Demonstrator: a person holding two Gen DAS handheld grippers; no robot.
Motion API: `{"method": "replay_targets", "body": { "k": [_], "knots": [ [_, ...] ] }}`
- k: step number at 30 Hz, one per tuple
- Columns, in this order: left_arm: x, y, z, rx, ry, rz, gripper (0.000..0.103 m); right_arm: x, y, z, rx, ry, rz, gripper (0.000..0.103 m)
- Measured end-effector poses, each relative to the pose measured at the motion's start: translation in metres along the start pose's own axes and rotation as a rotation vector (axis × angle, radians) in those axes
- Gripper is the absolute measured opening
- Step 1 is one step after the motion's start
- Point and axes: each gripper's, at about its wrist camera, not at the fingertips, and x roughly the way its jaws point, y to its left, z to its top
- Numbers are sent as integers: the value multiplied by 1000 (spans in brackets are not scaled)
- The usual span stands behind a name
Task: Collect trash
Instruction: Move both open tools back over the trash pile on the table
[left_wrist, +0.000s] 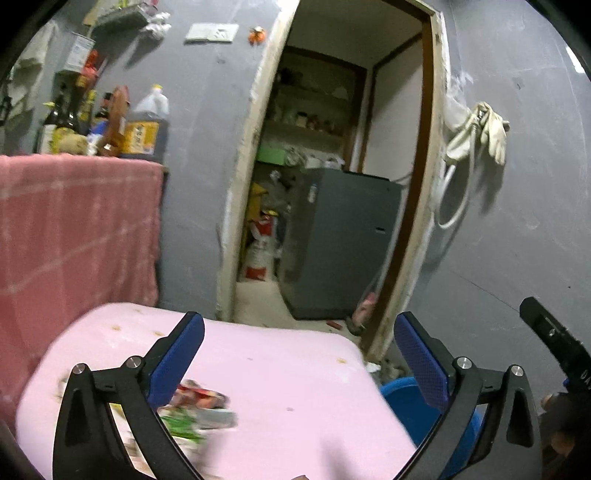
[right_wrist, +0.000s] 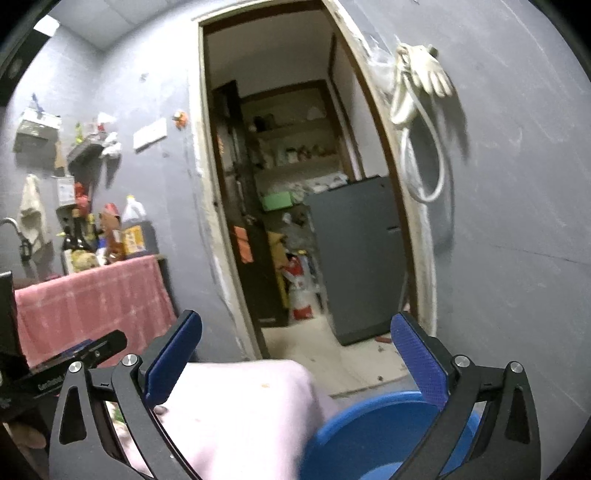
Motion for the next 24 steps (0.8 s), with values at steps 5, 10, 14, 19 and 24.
{"method": "replay_targets", "body": {
  "k": [5, 10, 14, 19, 24],
  "knots": [
    [-21, 27, 4, 15, -33, 61, 101, 0, 29, 2, -24, -28, 58, 103],
    [-41, 58, 1, 19, -58, 125, 101, 5, 60, -2, -54, -39, 121, 103],
    [-54, 84, -4, 19, -72, 172, 101, 10, 85, -9, -76, -31, 173, 103],
    [-65, 114, -12, 14, -70, 222, 101, 22, 112, -23, -104, 14, 240, 103],
    [-68, 139, -25, 1, -44, 251, 101, 38, 129, -40, -133, 87, 268, 103]
  ]
}}
